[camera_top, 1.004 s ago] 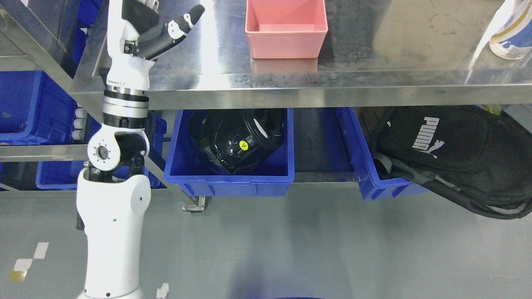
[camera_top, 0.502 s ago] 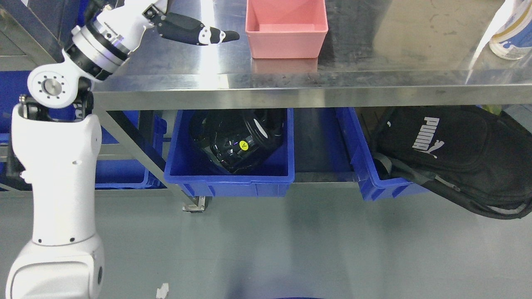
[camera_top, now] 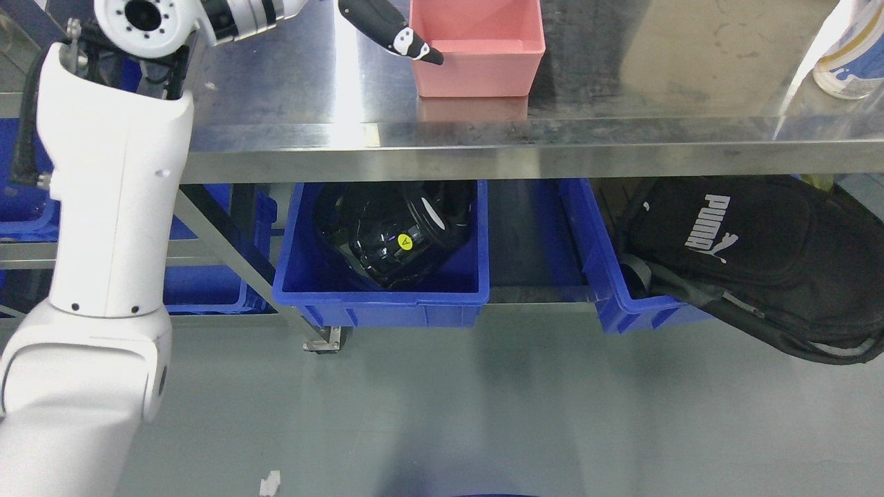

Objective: Place storage box into left shelf container
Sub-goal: 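Reach the left hand fingers over the pink box rim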

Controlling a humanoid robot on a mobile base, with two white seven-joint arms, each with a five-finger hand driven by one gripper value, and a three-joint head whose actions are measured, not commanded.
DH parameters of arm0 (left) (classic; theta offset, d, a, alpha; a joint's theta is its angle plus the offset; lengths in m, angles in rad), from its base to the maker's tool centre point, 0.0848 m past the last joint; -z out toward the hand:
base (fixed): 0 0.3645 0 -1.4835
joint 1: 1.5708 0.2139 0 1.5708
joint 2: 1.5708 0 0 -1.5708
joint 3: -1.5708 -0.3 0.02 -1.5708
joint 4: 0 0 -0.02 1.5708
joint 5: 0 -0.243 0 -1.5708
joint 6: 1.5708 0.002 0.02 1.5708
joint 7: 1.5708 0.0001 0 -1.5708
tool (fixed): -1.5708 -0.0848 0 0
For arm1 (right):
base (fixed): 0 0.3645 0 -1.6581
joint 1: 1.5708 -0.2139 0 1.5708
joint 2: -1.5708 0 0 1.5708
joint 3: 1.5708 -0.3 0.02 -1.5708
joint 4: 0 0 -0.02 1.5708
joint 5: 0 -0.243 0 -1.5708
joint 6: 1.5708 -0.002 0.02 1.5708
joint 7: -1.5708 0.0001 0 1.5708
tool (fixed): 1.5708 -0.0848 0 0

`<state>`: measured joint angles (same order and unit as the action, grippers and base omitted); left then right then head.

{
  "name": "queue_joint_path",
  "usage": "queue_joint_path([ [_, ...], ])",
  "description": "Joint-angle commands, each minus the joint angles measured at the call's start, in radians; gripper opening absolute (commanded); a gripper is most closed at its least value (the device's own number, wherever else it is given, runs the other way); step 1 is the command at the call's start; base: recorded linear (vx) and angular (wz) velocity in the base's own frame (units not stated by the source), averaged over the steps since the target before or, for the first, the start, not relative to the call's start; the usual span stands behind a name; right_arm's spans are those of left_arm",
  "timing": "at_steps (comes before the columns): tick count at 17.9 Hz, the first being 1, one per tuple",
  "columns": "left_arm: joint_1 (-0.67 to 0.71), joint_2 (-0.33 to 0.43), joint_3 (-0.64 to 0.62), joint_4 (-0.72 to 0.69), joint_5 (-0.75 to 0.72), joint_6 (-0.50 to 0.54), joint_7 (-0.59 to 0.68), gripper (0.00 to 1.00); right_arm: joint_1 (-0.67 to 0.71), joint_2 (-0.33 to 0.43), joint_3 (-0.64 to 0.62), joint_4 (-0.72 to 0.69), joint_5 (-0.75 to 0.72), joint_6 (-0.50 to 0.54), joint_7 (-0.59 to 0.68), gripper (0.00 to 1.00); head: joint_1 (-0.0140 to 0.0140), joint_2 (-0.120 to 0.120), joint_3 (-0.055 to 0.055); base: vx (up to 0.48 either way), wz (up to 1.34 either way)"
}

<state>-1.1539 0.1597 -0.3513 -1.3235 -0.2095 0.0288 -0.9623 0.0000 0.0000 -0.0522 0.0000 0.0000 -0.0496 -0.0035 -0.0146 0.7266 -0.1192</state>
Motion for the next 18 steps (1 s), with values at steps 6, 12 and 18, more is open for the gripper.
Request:
queue_joint_path([
  [6,-0.152,-0.092,-0.236,0.239,-0.093,0.036,-0.127,0.93,-0.005,-0.017,0.0,-0.017,-0.021,0.001,0.002,1.0,0.0,0.0,0.0,0.0,0.0],
  [12,-0.155,-0.094,-0.235,0.286,-0.149,0.034,-0.131,0.94,-0.005,-0.017,0.0,-0.017,-0.021,0.001,0.0,1.0,0.0,0.0,0.0,0.0,0.0],
  [18,-0.168,-0.091,-0.236,0.317,-0.152,0.034,-0.131,0.94,-0.005,-0.017,0.0,-0.017,-0.021,-0.001,0.002,1.0,0.0,0.0,0.0,0.0,0.0],
])
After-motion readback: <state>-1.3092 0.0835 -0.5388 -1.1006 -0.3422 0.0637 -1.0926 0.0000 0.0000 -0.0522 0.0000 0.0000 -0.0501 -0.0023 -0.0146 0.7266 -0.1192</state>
